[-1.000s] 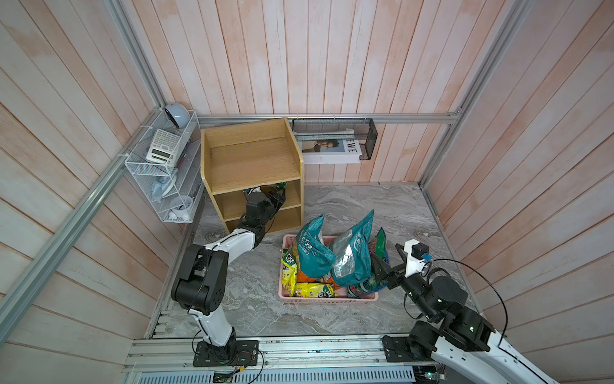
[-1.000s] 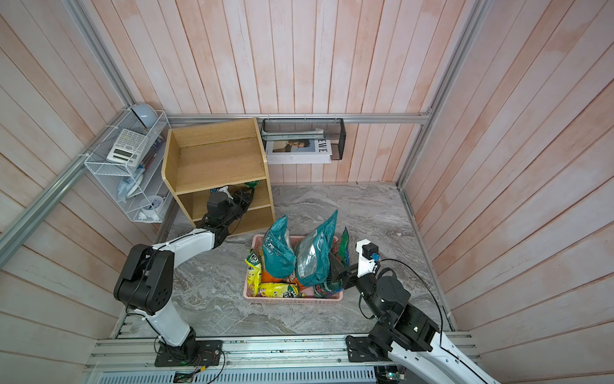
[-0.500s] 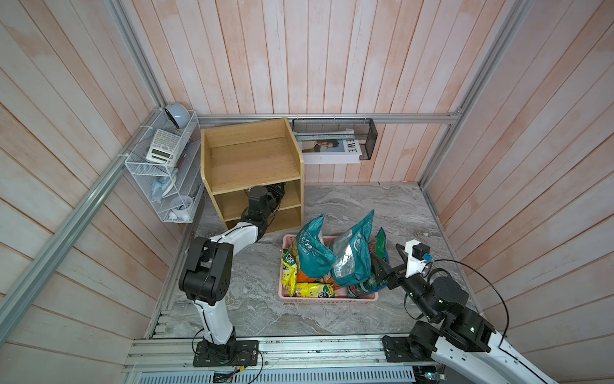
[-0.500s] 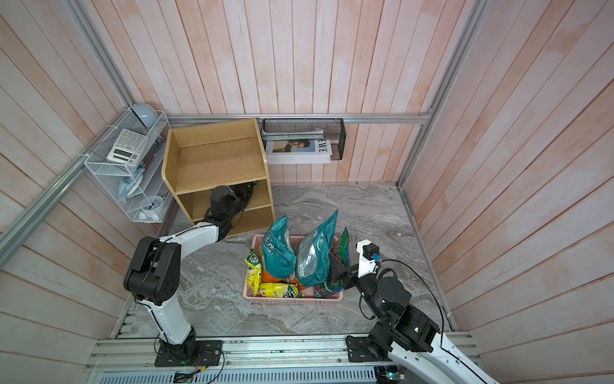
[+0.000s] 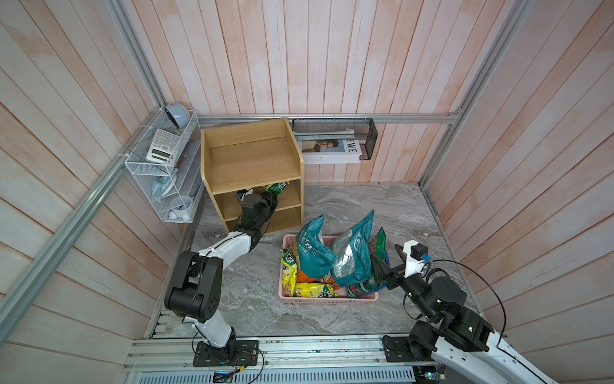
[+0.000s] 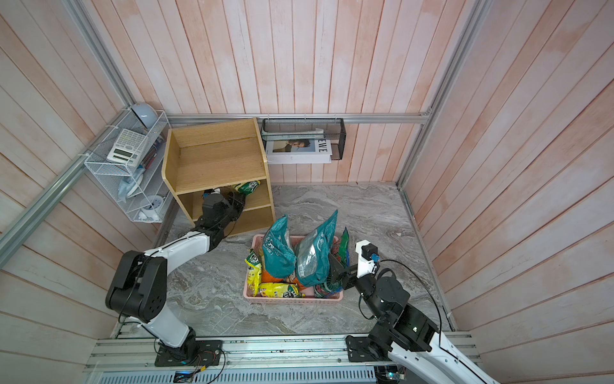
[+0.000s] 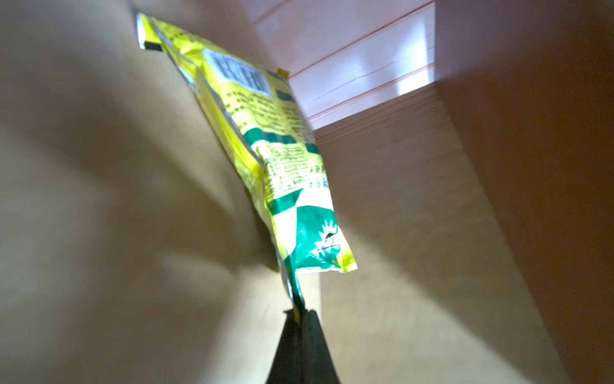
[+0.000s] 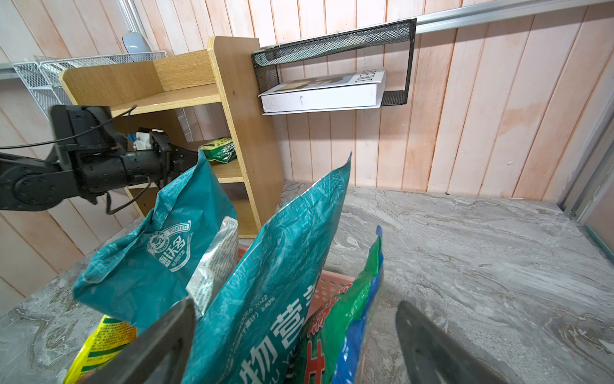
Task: Take down the fertilizer bag from the shelf
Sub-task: Pick up the fertilizer bag from the shelf, then place the fertilizer bag in the storage box.
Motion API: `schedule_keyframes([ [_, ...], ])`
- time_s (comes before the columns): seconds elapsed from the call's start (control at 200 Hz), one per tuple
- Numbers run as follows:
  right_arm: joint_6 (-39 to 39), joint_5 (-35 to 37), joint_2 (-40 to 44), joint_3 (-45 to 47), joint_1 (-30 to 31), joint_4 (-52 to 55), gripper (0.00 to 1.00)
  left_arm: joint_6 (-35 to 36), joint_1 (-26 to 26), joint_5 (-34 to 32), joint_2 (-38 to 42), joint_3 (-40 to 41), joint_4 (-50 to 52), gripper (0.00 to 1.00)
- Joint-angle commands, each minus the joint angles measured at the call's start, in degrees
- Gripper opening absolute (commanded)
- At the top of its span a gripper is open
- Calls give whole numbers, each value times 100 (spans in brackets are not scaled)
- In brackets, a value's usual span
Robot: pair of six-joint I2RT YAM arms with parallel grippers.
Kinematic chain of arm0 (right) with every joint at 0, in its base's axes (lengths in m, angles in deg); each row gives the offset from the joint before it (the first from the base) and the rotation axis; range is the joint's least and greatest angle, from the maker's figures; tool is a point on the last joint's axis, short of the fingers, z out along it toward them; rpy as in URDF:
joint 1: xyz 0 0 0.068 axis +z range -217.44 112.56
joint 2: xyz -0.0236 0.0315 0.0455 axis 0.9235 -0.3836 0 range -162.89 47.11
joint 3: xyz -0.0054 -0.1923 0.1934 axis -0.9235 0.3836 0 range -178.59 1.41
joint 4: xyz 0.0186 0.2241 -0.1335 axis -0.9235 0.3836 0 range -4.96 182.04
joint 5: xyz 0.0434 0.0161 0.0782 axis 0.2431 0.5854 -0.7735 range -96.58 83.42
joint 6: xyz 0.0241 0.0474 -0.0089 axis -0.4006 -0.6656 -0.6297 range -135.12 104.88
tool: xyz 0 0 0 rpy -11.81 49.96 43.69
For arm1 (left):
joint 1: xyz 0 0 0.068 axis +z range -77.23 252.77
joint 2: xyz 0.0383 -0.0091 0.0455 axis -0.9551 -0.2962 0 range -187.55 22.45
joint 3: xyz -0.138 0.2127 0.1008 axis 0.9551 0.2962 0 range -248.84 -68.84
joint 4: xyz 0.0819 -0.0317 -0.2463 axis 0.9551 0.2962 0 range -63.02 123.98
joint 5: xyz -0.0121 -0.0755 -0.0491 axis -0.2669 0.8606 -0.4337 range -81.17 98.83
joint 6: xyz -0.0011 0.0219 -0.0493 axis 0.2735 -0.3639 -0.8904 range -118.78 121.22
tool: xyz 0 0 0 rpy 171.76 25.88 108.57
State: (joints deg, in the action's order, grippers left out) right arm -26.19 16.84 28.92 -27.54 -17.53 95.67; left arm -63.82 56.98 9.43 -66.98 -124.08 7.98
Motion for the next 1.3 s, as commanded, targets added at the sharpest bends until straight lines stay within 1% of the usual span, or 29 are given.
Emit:
schedule_keyframes([
  [0.0, 70, 136, 36, 17, 33, -89, 98, 368, -325, -928, 1081, -40, 1659, 0],
  [0.08, 70, 146, 38, 15, 32, -87, 98, 523, -532, -1325, 1705, -165, 2533, 0],
  [0.2, 79, 148, 29, 12, 35, -101, 98, 562, -814, -1398, 2478, -40, 2914, 0],
  [0.28, 79, 185, 18, 22, 36, -112, 98, 535, -1137, -1658, 2885, -170, 3491, 0],
  [0.35, 87, 223, 9, 30, 36, -127, 98, 536, -1566, -1783, 3173, -314, 3884, 0],
  [0.41, 88, 249, 11, 63, 32, -164, 98, 633, -2133, -2036, 3349, -518, 4236, 0],
  [0.48, 88, 292, 27, 75, 34, -173, 98, 741, -2826, -2518, 3562, -667, 4550, 0],
  [0.57, 88, 369, 44, 74, 35, -147, 98, 827, -3495, -2826, 3892, -571, 4457, 0],
  [0.665, 81, 426, 96, 104, 29, -140, 98, 855, -4015, -2894, 4168, -429, 4285, 0],
  [0.675, 79, 438, 103, 101, 32, -138, 98, 857, -4025, -2904, 4181, -427, 4290, 0],
  [0.695, 83, 445, 113, 111, 34, -135, 98, 867, -4269, -2921, 4198, -426, 4276, 0],
  [0.785, 92, 484, 132, 127, 35, -150, 98, 1027, -4877, -2921, 4172, -448, 4140, 0],
  [0.895, 114, 523, 84, 111, 32, -176, 98, 1273, -5707, -3180, 4018, -605, 4045, 0],
  [0.95, 122, 540, 49, 105, 35, -174, 98, 1364, -6023, -3199, 3910, -657, 3938, 0],
  [1.08, 131, 584, -11, 86, 34, -161, 98, 1388, -6533, -3154, 3565, -802, 3876, 0],
  [1.19, 148, 627, -38, 85, 36, -170, 98, 1425, -6877, -3276, 3353, -824, 3753, 0],
  [1.25, 149, 649, -52, 78, 36, -171, 98, 1467, -6957, -3218, 3250, -736, 3534, 0],
  [1.295, 149, 646, -44, 76, 36, -154, 98, 1518, -6958, -3006, 3122, -666, 3311, 0],
])
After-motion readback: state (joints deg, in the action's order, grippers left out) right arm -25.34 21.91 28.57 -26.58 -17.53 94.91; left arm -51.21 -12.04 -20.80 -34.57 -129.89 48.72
